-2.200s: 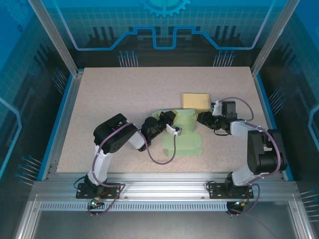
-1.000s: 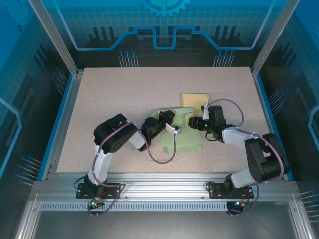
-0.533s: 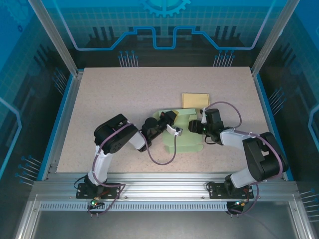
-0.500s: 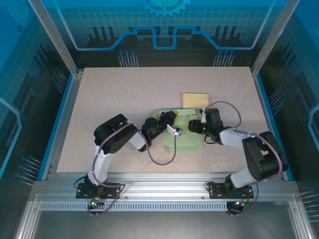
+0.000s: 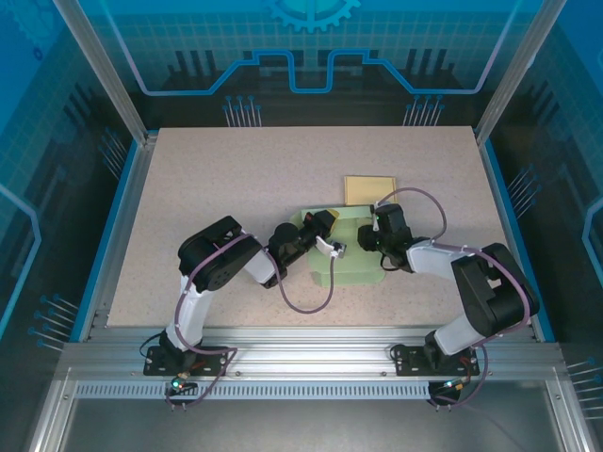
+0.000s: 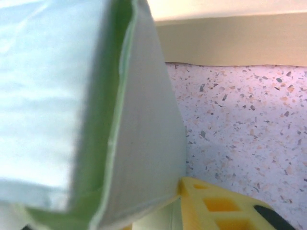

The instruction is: Fold the paper box

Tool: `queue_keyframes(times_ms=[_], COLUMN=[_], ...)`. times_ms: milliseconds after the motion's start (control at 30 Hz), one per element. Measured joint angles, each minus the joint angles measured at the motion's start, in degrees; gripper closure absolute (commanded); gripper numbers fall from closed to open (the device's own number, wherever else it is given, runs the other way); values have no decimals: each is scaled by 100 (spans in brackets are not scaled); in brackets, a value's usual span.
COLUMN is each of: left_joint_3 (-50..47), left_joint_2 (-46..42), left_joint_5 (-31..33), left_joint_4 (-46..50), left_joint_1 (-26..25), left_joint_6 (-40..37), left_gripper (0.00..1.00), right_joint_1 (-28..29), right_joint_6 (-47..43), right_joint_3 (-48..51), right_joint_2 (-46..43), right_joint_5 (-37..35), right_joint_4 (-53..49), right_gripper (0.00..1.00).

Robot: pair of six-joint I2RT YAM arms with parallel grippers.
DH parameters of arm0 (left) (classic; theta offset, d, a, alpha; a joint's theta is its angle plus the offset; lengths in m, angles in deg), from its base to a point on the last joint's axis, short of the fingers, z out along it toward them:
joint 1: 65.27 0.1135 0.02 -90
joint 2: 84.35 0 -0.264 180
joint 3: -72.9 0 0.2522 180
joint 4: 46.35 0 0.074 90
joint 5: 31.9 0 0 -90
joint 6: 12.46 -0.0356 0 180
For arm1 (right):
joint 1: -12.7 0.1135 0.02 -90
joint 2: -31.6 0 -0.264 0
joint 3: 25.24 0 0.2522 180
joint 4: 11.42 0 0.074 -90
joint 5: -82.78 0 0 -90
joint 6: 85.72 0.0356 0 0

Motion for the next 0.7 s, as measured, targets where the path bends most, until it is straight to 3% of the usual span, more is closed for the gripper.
queue_keyframes(times_ms=[167,433,700], left_joint_3=[-20,-205,-463], left_joint_2=[-129,-776,-1471], left_joint_5=[63,428,1276], left_joint_4=[120,151,245], left_joint_1=[-120,-302,-542], left_joint_6=[269,942,2048], left_gripper=[56,44,15], right_joint_1=[251,361,647], right_joint_6=[-33,-11,-96], right_joint_3=[-2,-4,-4], right_joint_2=[15,63,125], right_joint_5=[-564,-1023,-1471], right_joint_4=[79,162,188], right_gripper=[80,87,100])
